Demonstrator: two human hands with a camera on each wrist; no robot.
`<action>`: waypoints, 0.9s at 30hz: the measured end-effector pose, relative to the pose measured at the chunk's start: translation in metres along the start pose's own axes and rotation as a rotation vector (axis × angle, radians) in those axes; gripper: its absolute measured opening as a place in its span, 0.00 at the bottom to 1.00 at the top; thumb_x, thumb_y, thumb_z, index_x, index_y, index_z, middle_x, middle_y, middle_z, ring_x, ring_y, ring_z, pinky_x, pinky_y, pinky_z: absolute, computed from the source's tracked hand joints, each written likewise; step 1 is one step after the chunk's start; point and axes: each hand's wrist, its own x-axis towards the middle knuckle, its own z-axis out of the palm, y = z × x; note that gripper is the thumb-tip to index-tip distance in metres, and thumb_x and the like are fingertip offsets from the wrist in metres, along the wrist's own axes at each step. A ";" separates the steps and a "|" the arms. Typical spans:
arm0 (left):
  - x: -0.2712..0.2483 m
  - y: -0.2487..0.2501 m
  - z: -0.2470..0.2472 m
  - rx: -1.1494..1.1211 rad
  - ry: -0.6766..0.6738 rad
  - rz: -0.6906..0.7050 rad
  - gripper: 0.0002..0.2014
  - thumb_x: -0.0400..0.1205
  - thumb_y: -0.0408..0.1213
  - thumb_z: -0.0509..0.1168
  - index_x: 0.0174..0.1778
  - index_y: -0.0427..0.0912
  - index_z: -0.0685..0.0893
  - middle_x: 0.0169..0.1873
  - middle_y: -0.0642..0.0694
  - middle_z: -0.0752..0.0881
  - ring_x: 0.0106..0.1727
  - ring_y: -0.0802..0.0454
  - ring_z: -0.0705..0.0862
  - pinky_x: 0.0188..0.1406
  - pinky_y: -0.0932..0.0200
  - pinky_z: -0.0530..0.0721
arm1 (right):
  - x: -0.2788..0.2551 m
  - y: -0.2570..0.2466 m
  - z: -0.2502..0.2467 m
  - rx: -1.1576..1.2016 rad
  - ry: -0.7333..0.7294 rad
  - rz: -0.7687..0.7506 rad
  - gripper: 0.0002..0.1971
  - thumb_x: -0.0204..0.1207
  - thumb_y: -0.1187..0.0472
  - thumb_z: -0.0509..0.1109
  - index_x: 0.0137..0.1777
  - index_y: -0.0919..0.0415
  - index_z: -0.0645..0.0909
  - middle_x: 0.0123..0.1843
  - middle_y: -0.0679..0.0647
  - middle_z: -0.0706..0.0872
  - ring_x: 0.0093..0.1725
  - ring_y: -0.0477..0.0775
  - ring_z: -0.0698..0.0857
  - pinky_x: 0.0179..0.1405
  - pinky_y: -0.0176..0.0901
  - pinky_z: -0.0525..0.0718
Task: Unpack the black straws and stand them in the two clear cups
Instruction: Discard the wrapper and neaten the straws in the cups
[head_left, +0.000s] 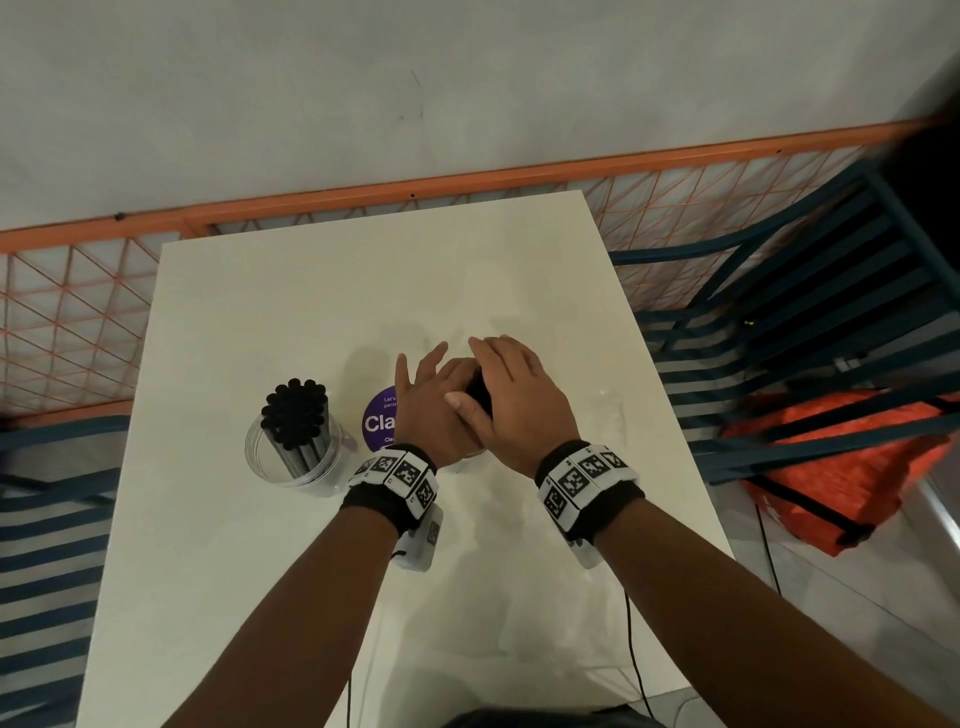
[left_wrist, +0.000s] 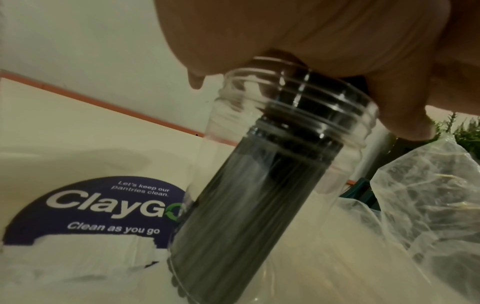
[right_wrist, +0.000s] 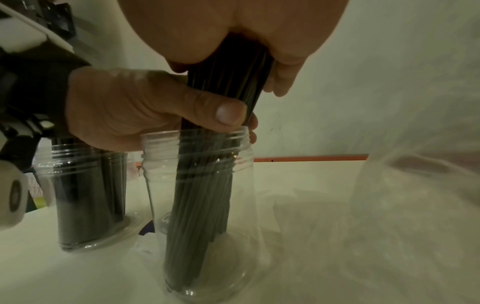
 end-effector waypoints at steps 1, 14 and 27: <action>0.000 -0.001 0.000 -0.009 -0.002 -0.006 0.39 0.70 0.53 0.74 0.77 0.46 0.73 0.73 0.51 0.81 0.87 0.40 0.60 0.84 0.28 0.46 | 0.000 -0.001 0.000 -0.030 0.007 -0.005 0.35 0.81 0.34 0.54 0.80 0.58 0.67 0.77 0.56 0.74 0.79 0.59 0.69 0.77 0.56 0.71; 0.000 0.008 -0.006 -0.107 0.048 -0.031 0.48 0.57 0.75 0.73 0.69 0.52 0.78 0.67 0.56 0.86 0.84 0.46 0.68 0.84 0.29 0.51 | -0.013 0.019 -0.033 0.096 0.202 0.127 0.30 0.79 0.35 0.59 0.76 0.53 0.71 0.76 0.52 0.74 0.73 0.54 0.73 0.67 0.50 0.79; -0.004 0.008 -0.013 -0.185 0.021 -0.019 0.69 0.45 0.88 0.58 0.83 0.56 0.65 0.75 0.54 0.81 0.84 0.48 0.67 0.85 0.30 0.48 | -0.050 0.075 -0.052 0.187 0.290 0.318 0.30 0.78 0.31 0.55 0.71 0.51 0.74 0.70 0.50 0.76 0.65 0.50 0.80 0.50 0.43 0.79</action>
